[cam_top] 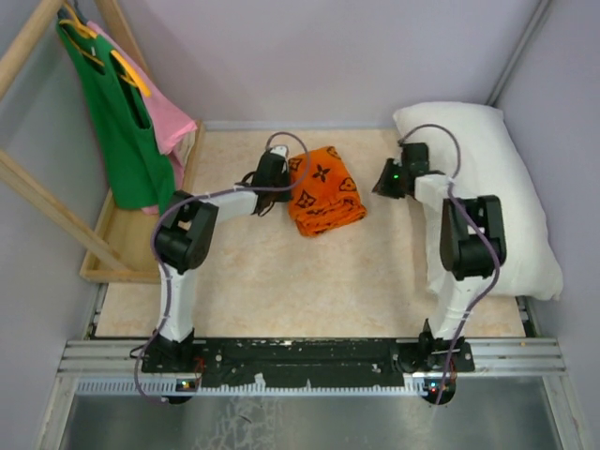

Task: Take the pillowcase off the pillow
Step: Move the pillowcase to the center of the board.

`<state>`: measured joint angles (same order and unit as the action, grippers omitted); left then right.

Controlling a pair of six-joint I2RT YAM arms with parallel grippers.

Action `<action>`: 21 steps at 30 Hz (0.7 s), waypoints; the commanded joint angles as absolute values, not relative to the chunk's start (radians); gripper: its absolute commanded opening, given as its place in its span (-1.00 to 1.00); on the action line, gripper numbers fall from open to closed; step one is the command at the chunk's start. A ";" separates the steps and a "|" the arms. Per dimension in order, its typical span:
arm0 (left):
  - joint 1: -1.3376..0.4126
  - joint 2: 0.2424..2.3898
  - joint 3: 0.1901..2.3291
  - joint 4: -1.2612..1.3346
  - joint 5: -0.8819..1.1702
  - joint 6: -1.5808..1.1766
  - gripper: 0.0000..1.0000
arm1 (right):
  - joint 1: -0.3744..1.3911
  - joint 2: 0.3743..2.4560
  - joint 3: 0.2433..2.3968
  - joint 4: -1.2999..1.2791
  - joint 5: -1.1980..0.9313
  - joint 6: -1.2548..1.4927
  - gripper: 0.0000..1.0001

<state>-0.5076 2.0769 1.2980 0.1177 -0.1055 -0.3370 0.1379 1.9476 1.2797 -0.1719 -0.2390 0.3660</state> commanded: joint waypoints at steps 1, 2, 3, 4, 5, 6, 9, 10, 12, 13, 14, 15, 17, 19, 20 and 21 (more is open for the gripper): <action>-0.516 2.274 1.589 -0.103 -0.030 -0.249 -1.00 | -0.011 1.682 1.236 -0.074 -0.179 0.508 -0.45; -0.519 2.309 1.647 -0.118 0.000 -0.252 -1.00 | -0.026 1.633 1.234 -0.077 -0.167 0.510 -0.39; -0.525 2.336 1.699 -0.129 0.023 -0.262 -1.00 | -0.036 1.595 1.238 -0.083 -0.154 0.505 -0.36; -0.539 2.362 1.738 -0.136 0.041 -0.270 -1.00 | -0.043 1.566 1.243 -0.093 -0.142 0.495 -0.34; -0.555 2.389 1.774 -0.138 0.048 -0.278 -1.00 | -0.047 1.542 1.248 -0.103 -0.129 0.486 -0.33; -0.574 2.407 1.802 -0.134 0.048 -0.284 -1.00 | -0.051 1.520 1.252 -0.113 -0.116 0.475 -0.32; -0.631 2.466 1.877 -0.106 0.058 -0.308 -1.00 | -0.059 1.476 1.255 -0.119 -0.103 0.455 -0.30; -0.644 2.495 1.922 -0.114 0.055 -0.318 -1.00 | -0.062 1.469 1.258 -0.119 -0.106 0.451 -0.29; -0.660 2.559 2.022 -0.135 0.070 -0.351 -1.00 | -0.065 1.461 1.260 -0.122 -0.120 0.442 -0.29; -0.663 2.587 2.071 -0.140 0.080 -0.369 -1.00 | -0.065 1.458 1.259 -0.121 -0.127 0.442 -0.29; -0.671 2.611 2.114 -0.149 0.090 -0.380 -1.00 | -0.064 1.458 1.258 -0.123 -0.134 0.441 -0.29; -0.681 2.632 2.155 -0.161 0.093 -0.383 -1.00 | -0.065 1.457 1.257 -0.126 -0.142 0.441 -0.29; -0.705 2.643 2.197 -0.168 0.081 -0.379 -1.00 | -0.065 1.455 1.256 -0.128 -0.154 0.446 -0.30; -0.723 2.633 2.187 -0.155 0.081 -0.382 -1.00 | -0.058 1.453 1.239 -0.109 -0.181 0.465 -0.31; -0.729 2.625 2.178 -0.153 0.080 -0.385 -1.00 | -0.043 1.455 1.232 -0.102 -0.182 0.471 -0.32; -0.730 2.614 2.160 -0.149 0.082 -0.389 -1.00 | -0.022 1.462 1.228 -0.100 -0.174 0.471 -0.33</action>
